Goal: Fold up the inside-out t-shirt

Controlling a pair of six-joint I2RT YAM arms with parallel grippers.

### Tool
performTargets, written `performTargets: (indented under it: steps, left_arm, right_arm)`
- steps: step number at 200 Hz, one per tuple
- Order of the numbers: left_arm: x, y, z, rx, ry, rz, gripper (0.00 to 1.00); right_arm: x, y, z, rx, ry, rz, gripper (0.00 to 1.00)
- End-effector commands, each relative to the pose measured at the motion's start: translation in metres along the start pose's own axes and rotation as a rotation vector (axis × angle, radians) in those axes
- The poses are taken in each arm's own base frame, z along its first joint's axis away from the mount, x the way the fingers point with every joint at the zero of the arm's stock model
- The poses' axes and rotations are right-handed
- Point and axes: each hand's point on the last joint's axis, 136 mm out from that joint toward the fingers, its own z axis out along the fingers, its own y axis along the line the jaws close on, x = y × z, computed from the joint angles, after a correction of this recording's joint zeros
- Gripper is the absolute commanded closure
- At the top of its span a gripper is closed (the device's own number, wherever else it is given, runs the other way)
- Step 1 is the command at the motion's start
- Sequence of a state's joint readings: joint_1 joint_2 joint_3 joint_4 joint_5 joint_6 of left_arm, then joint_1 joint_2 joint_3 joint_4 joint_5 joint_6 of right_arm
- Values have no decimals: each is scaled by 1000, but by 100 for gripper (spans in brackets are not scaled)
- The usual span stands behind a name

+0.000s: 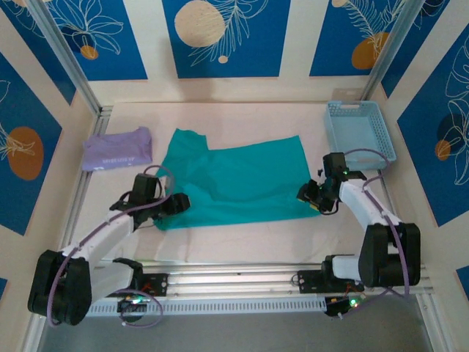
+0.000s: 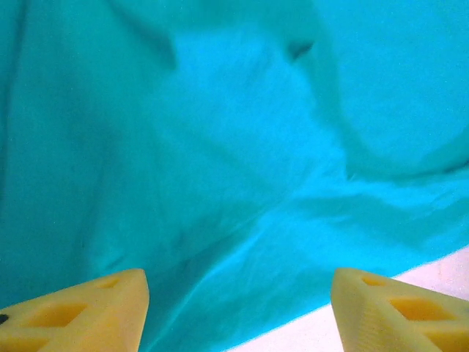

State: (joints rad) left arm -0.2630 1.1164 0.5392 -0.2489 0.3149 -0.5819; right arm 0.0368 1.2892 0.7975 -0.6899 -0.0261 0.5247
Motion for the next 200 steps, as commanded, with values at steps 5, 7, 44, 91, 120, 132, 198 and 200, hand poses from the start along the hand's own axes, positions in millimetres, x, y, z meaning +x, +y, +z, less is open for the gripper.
performTargets:
  steps: [5,7,44,91,120,132,198,200]
  left_arm:
    - [-89,-15,-7,-28,-195,35,31]
    - [-95,-14,-6,-29,-202,31,31]
    - [-196,-8,29,-36,-246,34,31]
    - [-257,25,88,-163,-113,128,32]
    - [-276,38,114,-219,-45,204,31]
    - [-281,42,122,-235,-16,226,32]
    - [-288,49,167,-190,105,255,33]
    - [-288,48,168,-185,110,255,34]
  right_arm:
    - [-70,53,-6,-84,-183,-129,48]
    - [-76,55,-5,-81,-192,-134,47]
    - [-173,67,27,50,-272,-197,44]
    - [-228,64,82,113,-198,-198,42]
    - [-246,69,93,139,-155,-210,42]
    - [-249,68,98,158,-131,-207,43]
    - [-259,67,117,204,-60,-216,46]
    - [-259,67,118,203,-54,-217,46]
